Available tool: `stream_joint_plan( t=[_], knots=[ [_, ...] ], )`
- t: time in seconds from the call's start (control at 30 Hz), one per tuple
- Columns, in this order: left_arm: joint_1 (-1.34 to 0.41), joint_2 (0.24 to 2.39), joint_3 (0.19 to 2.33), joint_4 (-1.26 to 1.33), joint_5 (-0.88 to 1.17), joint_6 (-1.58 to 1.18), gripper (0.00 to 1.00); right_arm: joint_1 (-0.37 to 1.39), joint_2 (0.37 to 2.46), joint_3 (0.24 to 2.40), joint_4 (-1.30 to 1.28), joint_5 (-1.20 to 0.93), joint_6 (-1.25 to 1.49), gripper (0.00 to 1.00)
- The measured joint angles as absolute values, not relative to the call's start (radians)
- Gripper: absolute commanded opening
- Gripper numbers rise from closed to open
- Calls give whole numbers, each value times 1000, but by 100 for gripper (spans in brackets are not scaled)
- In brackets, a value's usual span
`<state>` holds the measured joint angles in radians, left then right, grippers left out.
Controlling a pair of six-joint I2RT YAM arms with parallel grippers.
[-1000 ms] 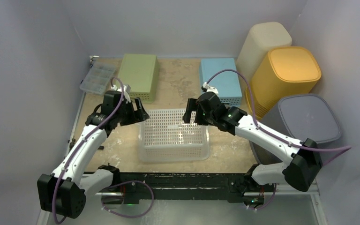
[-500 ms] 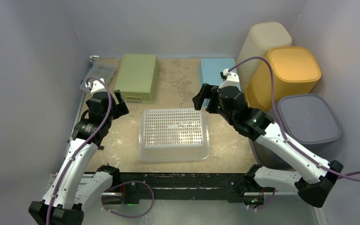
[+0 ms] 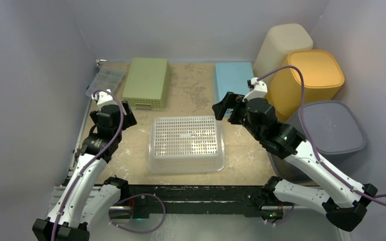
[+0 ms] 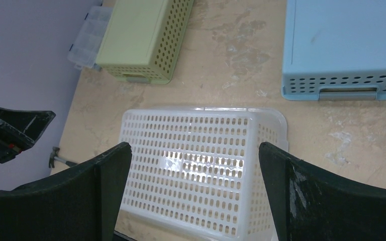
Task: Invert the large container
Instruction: Reset both arms
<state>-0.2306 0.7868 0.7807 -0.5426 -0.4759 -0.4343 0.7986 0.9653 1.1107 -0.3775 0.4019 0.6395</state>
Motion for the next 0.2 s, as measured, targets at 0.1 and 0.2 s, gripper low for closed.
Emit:
stream_joint_plan(
  t=[0.1,0.2],
  knots=[
    [-231,793,781,-529,-478,-426,91,799,963,1097,-378,397,648,98],
    [-231,797,781,-524,-479,-424,93,799,963,1081,-374,383,649,98]
  ],
)
